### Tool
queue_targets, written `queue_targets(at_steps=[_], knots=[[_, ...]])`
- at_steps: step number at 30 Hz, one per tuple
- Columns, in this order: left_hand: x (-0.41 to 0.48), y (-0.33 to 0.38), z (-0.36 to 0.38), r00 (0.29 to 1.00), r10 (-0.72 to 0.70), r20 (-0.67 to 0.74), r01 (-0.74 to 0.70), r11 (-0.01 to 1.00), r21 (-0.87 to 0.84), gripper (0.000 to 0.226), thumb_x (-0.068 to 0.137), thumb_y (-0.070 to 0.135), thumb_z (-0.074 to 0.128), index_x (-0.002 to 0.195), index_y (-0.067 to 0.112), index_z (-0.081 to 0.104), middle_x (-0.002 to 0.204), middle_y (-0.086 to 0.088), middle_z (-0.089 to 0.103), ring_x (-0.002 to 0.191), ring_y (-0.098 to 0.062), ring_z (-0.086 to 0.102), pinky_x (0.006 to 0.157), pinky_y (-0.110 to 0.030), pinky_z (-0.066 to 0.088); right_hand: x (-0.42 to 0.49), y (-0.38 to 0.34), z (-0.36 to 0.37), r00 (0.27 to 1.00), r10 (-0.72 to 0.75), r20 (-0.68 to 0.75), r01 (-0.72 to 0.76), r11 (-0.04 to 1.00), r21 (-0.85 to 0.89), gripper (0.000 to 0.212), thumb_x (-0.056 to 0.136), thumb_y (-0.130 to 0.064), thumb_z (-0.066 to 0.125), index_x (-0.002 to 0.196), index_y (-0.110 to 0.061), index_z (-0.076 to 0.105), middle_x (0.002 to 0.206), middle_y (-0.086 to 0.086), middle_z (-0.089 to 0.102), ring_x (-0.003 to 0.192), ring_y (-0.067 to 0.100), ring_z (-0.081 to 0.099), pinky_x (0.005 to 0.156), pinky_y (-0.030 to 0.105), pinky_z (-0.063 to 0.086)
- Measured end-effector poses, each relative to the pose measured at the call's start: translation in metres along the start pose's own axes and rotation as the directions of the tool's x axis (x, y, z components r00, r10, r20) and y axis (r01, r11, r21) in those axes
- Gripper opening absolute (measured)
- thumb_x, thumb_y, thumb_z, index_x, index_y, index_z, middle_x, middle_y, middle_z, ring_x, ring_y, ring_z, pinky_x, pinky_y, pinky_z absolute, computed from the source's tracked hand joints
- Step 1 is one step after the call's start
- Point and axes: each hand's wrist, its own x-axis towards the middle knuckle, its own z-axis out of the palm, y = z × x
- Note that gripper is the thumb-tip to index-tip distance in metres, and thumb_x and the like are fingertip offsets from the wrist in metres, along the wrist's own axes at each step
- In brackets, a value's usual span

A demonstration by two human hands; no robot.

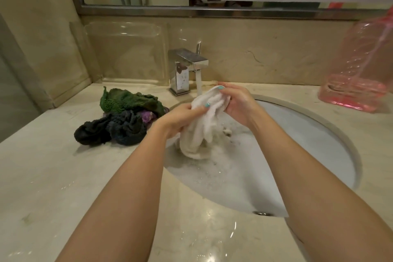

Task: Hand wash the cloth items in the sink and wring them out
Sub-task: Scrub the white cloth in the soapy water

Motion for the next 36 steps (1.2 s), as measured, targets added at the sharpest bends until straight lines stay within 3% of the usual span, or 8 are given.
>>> queue_targets(at_steps=[4, 8, 14, 18, 24, 28, 33, 36], knots=[[0.007, -0.003, -0.004, 0.984, 0.131, -0.121, -0.169, 0.900, -0.402, 0.044, 0.101, 0.040, 0.049, 0.134, 0.010, 0.052, 0.123, -0.014, 0.066, 0.114, -0.030, 0.064, 0.100, -0.047, 0.050, -0.002, 0.019, 0.005, 0.996, 0.073, 0.043, -0.061, 0.972, -0.226, 0.019, 0.098, -0.010, 0.050, 0.086, -0.004, 0.063, 0.070, 0.000, 0.065, 0.067, 0.012, 0.062, 0.063, 0.027, 0.047], [0.007, 0.004, 0.001, 0.955, 0.156, -0.254, -0.269, 0.814, -0.514, 0.043, 0.102, 0.042, 0.042, 0.132, 0.012, 0.051, 0.123, -0.016, 0.066, 0.111, -0.027, 0.066, 0.094, -0.041, 0.053, -0.002, 0.032, 0.007, 0.937, 0.346, 0.047, -0.314, 0.894, -0.320, 0.062, 0.089, -0.069, 0.039, 0.124, -0.022, 0.060, 0.111, -0.002, 0.070, 0.105, 0.018, 0.066, 0.083, 0.034, 0.053], [0.013, 0.011, 0.004, 0.888, 0.065, -0.455, -0.261, 0.885, -0.385, 0.037, 0.104, 0.042, 0.036, 0.122, 0.015, 0.053, 0.100, -0.002, 0.067, 0.096, -0.019, 0.066, 0.088, -0.036, 0.055, 0.002, 0.028, 0.014, 0.992, 0.078, -0.095, -0.109, 0.916, -0.385, 0.037, 0.102, -0.039, 0.044, 0.121, -0.011, 0.058, 0.111, 0.005, 0.066, 0.097, 0.020, 0.062, 0.084, 0.032, 0.048], [0.015, 0.011, 0.011, 0.855, 0.079, -0.513, -0.208, 0.958, -0.198, 0.041, 0.105, 0.037, 0.034, 0.139, 0.015, 0.028, 0.114, -0.007, 0.056, 0.098, -0.022, 0.057, 0.090, -0.042, 0.050, 0.002, 0.023, 0.030, 0.996, 0.041, -0.076, -0.063, 0.950, -0.306, 0.028, 0.105, -0.035, 0.036, 0.116, -0.018, 0.055, 0.104, -0.006, 0.064, 0.092, 0.006, 0.059, 0.075, 0.014, 0.047], [0.014, 0.021, 0.043, 0.862, 0.191, -0.469, -0.208, 0.978, 0.017, 0.027, 0.103, 0.030, 0.037, 0.118, 0.010, 0.048, 0.097, 0.001, 0.059, 0.089, -0.013, 0.056, 0.071, -0.023, 0.047, 0.015, 0.026, 0.050, 0.931, -0.163, -0.327, -0.097, 0.753, -0.651, 0.027, 0.102, -0.021, 0.037, 0.095, -0.011, 0.060, 0.103, 0.012, 0.065, 0.093, 0.028, 0.060, 0.074, 0.032, 0.044], [0.006, 0.032, 0.053, 0.824, 0.373, -0.427, -0.333, 0.928, 0.167, 0.028, 0.106, 0.023, 0.035, 0.082, 0.015, 0.047, 0.084, -0.001, 0.052, 0.074, -0.013, 0.048, 0.062, -0.029, 0.033, 0.017, 0.029, 0.043, 0.846, -0.168, -0.506, -0.076, 0.902, -0.426, 0.034, 0.100, -0.030, 0.037, 0.077, -0.014, 0.057, 0.103, 0.021, 0.066, 0.100, 0.038, 0.061, 0.091, 0.046, 0.048], [0.022, 0.017, 0.029, 0.848, 0.111, -0.518, -0.210, 0.968, -0.137, 0.025, 0.102, 0.021, 0.040, 0.105, 0.004, 0.059, 0.089, -0.007, 0.061, 0.084, -0.023, 0.058, 0.062, -0.028, 0.043, -0.010, 0.030, 0.061, 0.912, -0.305, -0.275, 0.067, 0.771, -0.633, 0.041, 0.098, -0.014, 0.040, 0.057, -0.018, 0.040, 0.061, -0.002, 0.045, 0.057, 0.014, 0.038, 0.048, 0.020, 0.032], [0.010, 0.023, 0.038, 0.903, 0.169, -0.396, -0.250, 0.955, -0.161, 0.028, 0.106, 0.026, 0.036, 0.093, 0.014, 0.057, 0.084, -0.002, 0.059, 0.075, -0.012, 0.056, 0.064, -0.023, 0.047, 0.005, 0.029, 0.041, 0.906, -0.253, -0.338, -0.015, 0.780, -0.625, 0.032, 0.099, -0.023, 0.041, 0.073, -0.010, 0.055, 0.075, 0.005, 0.056, 0.072, 0.023, 0.048, 0.061, 0.027, 0.036]])
